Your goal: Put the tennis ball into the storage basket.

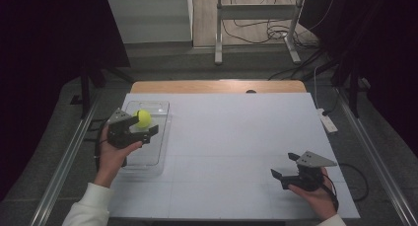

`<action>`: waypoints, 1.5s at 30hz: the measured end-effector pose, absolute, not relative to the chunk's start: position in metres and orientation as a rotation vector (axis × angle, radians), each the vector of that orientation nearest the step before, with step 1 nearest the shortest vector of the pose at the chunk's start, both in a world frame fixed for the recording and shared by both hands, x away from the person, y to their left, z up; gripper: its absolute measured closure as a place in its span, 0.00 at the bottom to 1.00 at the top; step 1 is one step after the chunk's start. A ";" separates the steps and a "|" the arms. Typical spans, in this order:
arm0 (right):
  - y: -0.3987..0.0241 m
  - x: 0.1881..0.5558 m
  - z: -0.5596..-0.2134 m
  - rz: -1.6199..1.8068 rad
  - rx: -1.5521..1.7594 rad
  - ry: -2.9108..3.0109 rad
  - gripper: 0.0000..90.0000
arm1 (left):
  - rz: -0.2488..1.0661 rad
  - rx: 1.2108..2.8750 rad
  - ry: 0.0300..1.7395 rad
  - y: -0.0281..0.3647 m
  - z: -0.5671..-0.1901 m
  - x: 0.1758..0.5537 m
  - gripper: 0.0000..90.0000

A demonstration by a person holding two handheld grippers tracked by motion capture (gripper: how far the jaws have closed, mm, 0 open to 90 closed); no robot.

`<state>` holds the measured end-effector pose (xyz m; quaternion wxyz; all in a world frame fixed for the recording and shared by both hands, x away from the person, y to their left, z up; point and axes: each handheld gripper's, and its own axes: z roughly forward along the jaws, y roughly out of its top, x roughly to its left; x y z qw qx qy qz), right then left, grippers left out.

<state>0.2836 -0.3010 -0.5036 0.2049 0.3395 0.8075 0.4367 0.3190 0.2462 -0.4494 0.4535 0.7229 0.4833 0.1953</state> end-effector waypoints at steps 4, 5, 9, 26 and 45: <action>-0.301 0.283 -0.503 1.221 0.944 2.251 0.13 | 0.470 1.792 1.163 0.240 -0.451 0.308 0.12; -0.301 0.283 -0.503 1.222 0.944 2.250 0.13 | 0.462 1.795 1.155 0.238 -0.452 0.304 0.12; -0.301 0.283 -0.503 1.224 0.942 2.250 0.13 | 0.459 1.796 1.126 0.233 -0.455 0.294 0.12; -0.302 0.283 -0.502 1.235 0.948 2.250 0.13 | 0.434 1.825 1.021 0.215 -0.477 0.254 0.12; -0.301 0.283 -0.503 1.234 0.947 2.252 0.13 | 0.426 1.849 1.004 0.210 -0.485 0.247 0.12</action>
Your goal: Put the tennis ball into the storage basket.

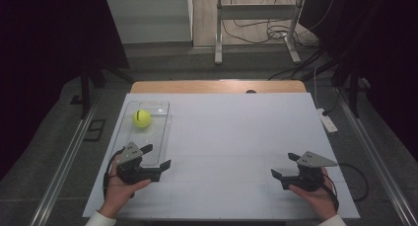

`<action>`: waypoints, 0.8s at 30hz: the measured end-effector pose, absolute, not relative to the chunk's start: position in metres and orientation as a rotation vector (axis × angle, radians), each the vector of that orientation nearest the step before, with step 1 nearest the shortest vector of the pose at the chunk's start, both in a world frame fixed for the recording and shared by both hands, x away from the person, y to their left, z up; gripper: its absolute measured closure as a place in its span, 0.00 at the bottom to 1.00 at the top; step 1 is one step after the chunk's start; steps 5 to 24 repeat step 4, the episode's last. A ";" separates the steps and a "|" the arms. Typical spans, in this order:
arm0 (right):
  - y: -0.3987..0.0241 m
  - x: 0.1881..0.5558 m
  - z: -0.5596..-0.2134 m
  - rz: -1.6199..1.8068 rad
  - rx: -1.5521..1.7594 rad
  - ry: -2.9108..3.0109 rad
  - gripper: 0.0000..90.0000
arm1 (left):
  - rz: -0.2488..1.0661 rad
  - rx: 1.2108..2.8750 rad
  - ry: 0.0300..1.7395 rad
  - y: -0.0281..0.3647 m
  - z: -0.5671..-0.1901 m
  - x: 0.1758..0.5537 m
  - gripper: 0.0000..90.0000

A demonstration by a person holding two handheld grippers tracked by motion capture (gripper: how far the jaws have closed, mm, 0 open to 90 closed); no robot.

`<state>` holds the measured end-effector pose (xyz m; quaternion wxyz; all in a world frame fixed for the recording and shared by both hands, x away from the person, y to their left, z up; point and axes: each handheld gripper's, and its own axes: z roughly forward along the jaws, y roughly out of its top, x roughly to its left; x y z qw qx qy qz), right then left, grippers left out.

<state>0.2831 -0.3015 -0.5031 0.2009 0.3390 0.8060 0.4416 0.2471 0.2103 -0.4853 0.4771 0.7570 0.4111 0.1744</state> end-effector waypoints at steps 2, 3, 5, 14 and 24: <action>-0.302 0.283 -0.503 1.235 0.947 2.252 0.13 | 0.427 1.851 1.004 0.211 -0.486 0.247 0.12; -0.302 0.283 -0.503 1.235 0.946 2.252 0.13 | 0.426 1.850 1.004 0.211 -0.486 0.247 0.12; -0.302 0.283 -0.503 1.235 0.946 2.252 0.13 | 0.425 1.850 1.004 0.211 -0.486 0.247 0.12; -0.302 0.283 -0.503 1.235 0.946 2.252 0.13 | 0.425 1.850 1.004 0.211 -0.486 0.247 0.12; -0.302 0.283 -0.503 1.235 0.946 2.252 0.13 | 0.425 1.850 1.004 0.211 -0.486 0.247 0.12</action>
